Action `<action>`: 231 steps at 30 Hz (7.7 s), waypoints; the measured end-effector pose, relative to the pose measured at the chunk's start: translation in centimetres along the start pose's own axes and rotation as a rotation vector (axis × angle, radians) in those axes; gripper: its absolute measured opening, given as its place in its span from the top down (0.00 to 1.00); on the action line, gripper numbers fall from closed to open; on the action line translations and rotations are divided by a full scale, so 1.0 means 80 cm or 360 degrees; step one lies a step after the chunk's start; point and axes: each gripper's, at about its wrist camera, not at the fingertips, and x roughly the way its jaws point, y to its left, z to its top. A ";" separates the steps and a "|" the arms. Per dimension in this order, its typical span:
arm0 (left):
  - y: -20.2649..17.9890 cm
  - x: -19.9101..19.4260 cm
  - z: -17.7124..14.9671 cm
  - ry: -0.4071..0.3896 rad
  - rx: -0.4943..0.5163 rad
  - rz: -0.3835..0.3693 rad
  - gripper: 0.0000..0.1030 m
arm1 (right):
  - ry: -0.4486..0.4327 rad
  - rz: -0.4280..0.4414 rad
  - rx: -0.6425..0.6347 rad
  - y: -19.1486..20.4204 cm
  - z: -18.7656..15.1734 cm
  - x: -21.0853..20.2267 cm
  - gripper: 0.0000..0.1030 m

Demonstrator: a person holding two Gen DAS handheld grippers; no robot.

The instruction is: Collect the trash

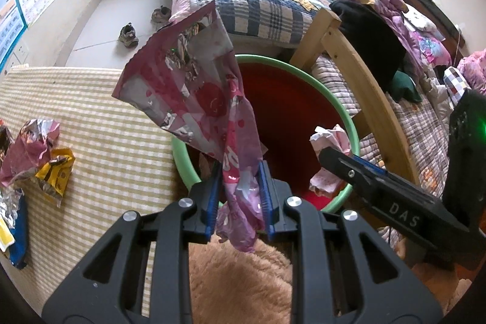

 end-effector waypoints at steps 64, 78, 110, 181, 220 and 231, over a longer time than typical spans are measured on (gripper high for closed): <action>0.281 -0.192 -0.175 -0.0242 -0.0751 0.0457 0.66 | 0.0178 0.0095 -0.0373 0.134 -0.055 0.022 0.47; 0.303 -0.190 -0.244 -0.0122 -0.0941 0.0396 0.63 | 0.0285 0.0273 -0.0606 0.232 -0.084 0.047 0.43; 0.311 -0.180 -0.273 -0.0126 -0.1076 0.0284 0.41 | 0.0511 0.0432 -0.0876 0.361 -0.120 0.119 0.74; 0.332 -0.113 -0.222 0.0022 -0.1104 0.0535 0.34 | 0.0569 0.0402 -0.0568 0.252 -0.128 0.100 0.72; 0.182 -0.158 -0.108 -0.0280 -0.0515 0.0283 0.80 | 0.0288 0.0304 -0.0404 0.178 -0.073 0.035 0.72; 0.167 -0.153 -0.101 -0.0269 -0.0471 0.0251 0.80 | 0.0254 0.0293 -0.0385 0.167 -0.065 0.027 0.72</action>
